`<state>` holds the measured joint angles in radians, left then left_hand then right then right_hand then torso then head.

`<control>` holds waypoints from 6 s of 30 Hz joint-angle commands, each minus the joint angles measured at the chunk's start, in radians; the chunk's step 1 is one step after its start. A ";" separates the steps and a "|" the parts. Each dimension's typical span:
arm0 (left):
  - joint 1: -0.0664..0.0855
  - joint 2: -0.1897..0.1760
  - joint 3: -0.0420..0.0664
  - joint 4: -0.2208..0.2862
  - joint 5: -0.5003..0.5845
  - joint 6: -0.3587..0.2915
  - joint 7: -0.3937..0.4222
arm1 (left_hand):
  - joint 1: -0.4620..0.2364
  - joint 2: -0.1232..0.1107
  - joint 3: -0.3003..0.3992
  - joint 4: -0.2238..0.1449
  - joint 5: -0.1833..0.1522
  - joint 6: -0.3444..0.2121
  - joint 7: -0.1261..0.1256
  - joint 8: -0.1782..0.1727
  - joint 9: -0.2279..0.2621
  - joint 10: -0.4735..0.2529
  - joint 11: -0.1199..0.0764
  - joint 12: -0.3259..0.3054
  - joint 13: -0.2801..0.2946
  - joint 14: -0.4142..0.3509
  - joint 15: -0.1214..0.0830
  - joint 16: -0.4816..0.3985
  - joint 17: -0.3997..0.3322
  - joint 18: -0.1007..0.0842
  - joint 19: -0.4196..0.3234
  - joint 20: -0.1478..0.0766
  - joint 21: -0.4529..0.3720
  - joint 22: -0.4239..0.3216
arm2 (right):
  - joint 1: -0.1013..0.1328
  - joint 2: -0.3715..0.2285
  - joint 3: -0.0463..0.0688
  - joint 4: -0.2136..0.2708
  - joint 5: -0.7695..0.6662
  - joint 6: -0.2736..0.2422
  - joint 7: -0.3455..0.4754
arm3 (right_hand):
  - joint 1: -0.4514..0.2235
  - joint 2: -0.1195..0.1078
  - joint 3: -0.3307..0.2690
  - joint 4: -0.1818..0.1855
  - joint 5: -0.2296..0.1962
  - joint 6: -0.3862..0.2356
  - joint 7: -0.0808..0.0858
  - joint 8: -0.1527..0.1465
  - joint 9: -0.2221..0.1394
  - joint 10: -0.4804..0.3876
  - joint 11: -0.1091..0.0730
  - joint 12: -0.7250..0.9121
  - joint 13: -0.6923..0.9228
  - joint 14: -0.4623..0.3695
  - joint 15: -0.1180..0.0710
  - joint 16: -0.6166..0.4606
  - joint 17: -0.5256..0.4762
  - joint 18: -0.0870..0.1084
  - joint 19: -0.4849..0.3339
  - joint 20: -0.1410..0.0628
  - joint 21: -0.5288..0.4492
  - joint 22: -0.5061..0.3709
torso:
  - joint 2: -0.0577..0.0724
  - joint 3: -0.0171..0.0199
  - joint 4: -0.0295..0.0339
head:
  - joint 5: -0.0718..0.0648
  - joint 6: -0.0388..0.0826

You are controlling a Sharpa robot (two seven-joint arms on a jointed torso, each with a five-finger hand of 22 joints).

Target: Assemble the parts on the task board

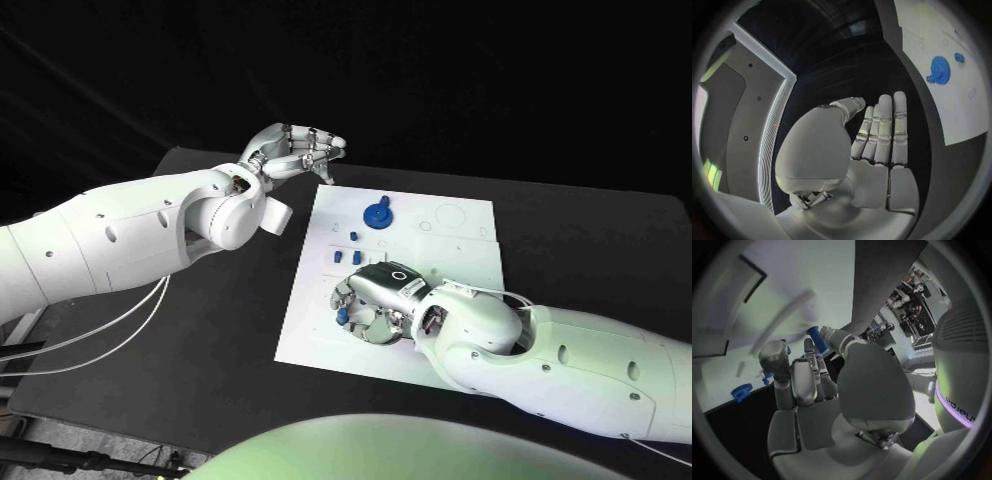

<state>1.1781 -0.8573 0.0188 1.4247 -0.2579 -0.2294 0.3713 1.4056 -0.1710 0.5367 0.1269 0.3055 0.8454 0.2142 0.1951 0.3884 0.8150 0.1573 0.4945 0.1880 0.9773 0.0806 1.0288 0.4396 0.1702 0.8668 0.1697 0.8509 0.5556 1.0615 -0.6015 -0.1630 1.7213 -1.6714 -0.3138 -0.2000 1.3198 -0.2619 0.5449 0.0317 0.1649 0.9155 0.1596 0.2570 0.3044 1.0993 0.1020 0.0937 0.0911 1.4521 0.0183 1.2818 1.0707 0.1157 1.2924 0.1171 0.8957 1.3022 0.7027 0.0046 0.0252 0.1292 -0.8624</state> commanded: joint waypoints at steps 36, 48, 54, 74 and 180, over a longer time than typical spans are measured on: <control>0.000 -0.015 -0.018 0.004 0.001 0.018 -0.002 | 0.005 0.004 0.003 -0.008 0.006 -0.010 0.007 -0.002 -0.002 -0.009 0.001 0.009 -0.004 -0.009 0.000 -0.005 0.000 0.013 -0.005 0.001 0.002 0.003 | 0.094 -0.579 -0.010 0.202 0.481 -0.128 -0.166 | -0.019 0.084 -0.564 0.260 0.006 -0.068 -0.043 0.238 0.079 0.266 -0.064 1.283 1.134 0.086 -0.052 0.218 0.327 -0.058 0.183 -0.045 0.382 0.177 | -0.045 -0.0142 -0.0381 | -0.207 0.023; 0.000 -0.014 -0.018 0.005 0.001 0.020 -0.002 | 0.004 0.003 0.003 -0.008 0.005 -0.010 0.007 -0.002 -0.002 -0.009 0.002 0.009 -0.005 -0.009 0.000 -0.005 0.000 0.013 -0.006 0.001 0.003 0.003 | 0.037 -0.556 -0.015 0.218 0.386 -0.102 -0.196 | -0.017 0.083 -0.567 0.259 0.007 -0.064 -0.044 0.240 0.076 0.272 -0.065 1.288 1.146 0.090 -0.052 0.226 0.344 -0.060 0.186 -0.046 0.393 0.181 | -0.043 -0.0155 -0.0352 | -0.189 0.020; 0.000 -0.013 -0.018 0.006 0.001 0.022 -0.002 | 0.004 0.003 0.003 -0.008 0.005 -0.010 0.007 -0.002 -0.002 -0.009 0.002 0.009 -0.005 -0.009 0.000 -0.005 0.000 0.013 -0.006 0.001 0.003 0.003 | 0.015 -0.528 -0.015 0.214 0.361 -0.087 -0.205 | -0.012 0.087 -0.564 0.258 0.007 -0.061 -0.044 0.237 0.073 0.275 -0.066 1.290 1.150 0.090 -0.053 0.227 0.346 -0.060 0.185 -0.046 0.389 0.180 | -0.041 -0.0134 -0.0349 | -0.176 0.014; 0.000 -0.019 -0.018 0.011 -0.001 0.022 -0.006 | 0.004 0.003 0.003 -0.008 0.005 -0.010 0.007 -0.002 -0.002 -0.009 0.002 0.009 -0.005 -0.009 0.000 -0.005 0.000 0.013 -0.006 0.001 0.003 0.003 | -0.021 -0.450 -0.015 0.170 0.309 -0.088 -0.227 | -0.027 0.088 -0.574 0.261 0.006 -0.036 -0.049 0.238 0.067 0.278 -0.069 1.292 1.160 0.088 -0.055 0.228 0.346 -0.058 0.183 -0.047 0.381 0.179 | -0.039 -0.0111 -0.0359 | -0.154 0.003; 0.001 -0.022 -0.018 0.016 -0.014 0.041 -0.035 | 0.004 0.001 0.005 -0.014 0.005 -0.012 0.008 0.000 -0.002 -0.015 0.003 0.014 -0.009 -0.012 0.001 -0.007 0.001 0.013 -0.011 0.002 0.006 0.007 | -0.015 -0.288 -0.006 0.155 0.389 -0.131 -0.303 | -0.266 0.157 -0.389 0.262 -0.002 0.082 -0.102 0.315 0.071 0.370 -0.116 1.333 1.312 0.096 -0.094 0.243 0.389 -0.070 0.208 -0.084 0.435 0.207 | -0.038 -0.0099 -0.0375 | -0.146 0.008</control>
<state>1.1781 -0.8806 0.0004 1.4380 -0.2670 -0.2049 0.3340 1.4056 -0.1710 0.5396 0.1185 0.3055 0.8383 0.2142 0.1952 0.3878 0.8042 0.1610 0.5024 0.1797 0.9700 0.0808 1.0288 0.4395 0.1701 0.8648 0.1717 0.8509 0.5616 1.0477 -0.8913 -0.1690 1.8728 -1.2633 -0.4464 -0.4913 1.0605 -0.1028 0.1596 0.2937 0.1647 1.0003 0.0605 0.5682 0.3772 1.4597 -0.0107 1.4241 1.3074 1.4666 -0.0681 1.5203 1.3075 0.0534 1.4662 0.0428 1.3299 1.3078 0.6646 -0.0047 -0.0122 -0.0174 -0.8540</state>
